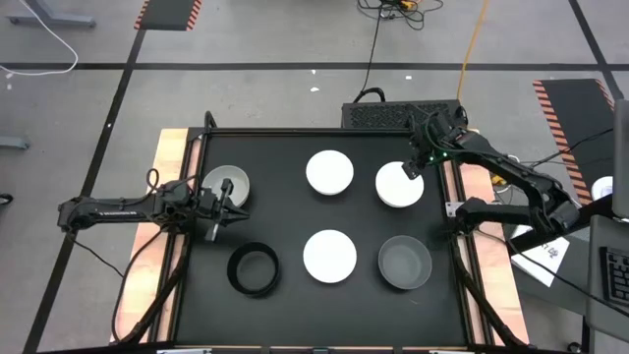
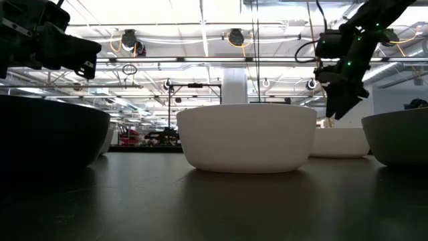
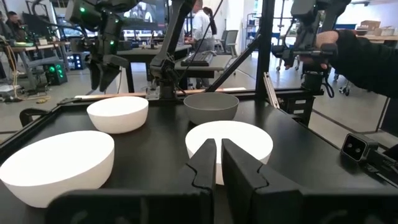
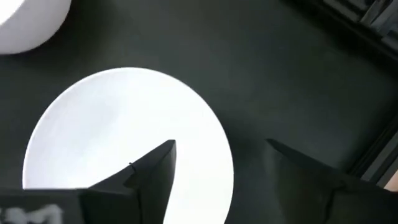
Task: Nest bowls inside each other
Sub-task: Stack the top right white bowl on the top middle white bowl
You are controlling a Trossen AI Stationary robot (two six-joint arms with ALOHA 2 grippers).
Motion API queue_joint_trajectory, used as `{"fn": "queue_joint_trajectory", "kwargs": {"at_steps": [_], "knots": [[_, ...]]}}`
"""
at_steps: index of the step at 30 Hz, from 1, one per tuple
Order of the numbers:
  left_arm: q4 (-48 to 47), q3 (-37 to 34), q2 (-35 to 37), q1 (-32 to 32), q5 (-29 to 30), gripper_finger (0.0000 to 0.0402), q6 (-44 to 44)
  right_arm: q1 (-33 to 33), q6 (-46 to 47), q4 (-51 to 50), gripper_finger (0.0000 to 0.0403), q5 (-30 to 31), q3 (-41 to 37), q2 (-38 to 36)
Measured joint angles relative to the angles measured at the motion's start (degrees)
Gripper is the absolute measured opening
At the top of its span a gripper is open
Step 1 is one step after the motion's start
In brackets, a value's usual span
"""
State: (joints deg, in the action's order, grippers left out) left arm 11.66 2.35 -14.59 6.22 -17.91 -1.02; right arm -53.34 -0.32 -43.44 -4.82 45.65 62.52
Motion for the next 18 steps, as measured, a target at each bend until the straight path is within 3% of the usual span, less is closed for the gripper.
{"fn": "queue_joint_trajectory", "kwargs": {"at_steps": [5, 11, 18], "knots": [[0.0, 0.0, 0.0, 0.0, 0.0, 0.0026, 0.0, 0.0, -0.6, -0.3, 0.0244, -0.1, 0.0, 0.2], [0.0, 0.0, 0.0, 0.0, 0.0, 0.0026, 0.0, 0.0, -1.4, -3.7, 0.0243, -5.9, 0.0, 0.2], [0.0, 0.0, 0.0, 0.0, 0.0, 0.0026, -0.4, 0.0, -1.3, -5.0, 0.0243, -5.9, 0.0, 0.2]]}}
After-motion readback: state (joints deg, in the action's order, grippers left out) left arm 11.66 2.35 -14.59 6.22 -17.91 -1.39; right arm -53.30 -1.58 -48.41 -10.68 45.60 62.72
